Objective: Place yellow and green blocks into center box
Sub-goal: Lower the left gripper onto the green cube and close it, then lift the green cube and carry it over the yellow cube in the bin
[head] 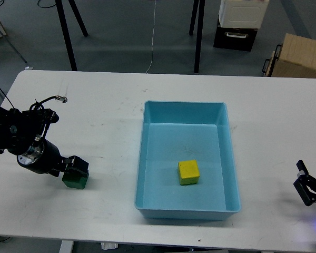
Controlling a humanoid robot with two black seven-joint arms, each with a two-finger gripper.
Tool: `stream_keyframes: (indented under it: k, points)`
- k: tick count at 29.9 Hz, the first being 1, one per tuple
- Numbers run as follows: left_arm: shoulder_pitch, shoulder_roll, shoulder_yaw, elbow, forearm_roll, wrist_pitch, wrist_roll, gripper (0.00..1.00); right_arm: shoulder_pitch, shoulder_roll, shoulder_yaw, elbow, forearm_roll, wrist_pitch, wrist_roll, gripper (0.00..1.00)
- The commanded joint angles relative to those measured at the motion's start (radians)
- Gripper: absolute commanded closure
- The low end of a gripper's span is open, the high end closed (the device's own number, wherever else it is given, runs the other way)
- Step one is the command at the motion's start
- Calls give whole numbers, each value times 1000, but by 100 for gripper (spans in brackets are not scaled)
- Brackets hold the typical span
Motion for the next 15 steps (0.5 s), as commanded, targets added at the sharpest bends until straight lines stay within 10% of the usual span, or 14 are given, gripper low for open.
stream_keyframes:
  k: [1,6,15]
  points:
    - [-1,3,0,-4,27,0,-13,62,0,0,-2,0,0,0,0,0]
    - [-8,9,-1,-15,29,0,16,97,0,-1,-4,0,0,0,0,0]
    - [-246,-40,-65,-18,6,0,41,100,0,-1,-4,0,0,0,0,0]
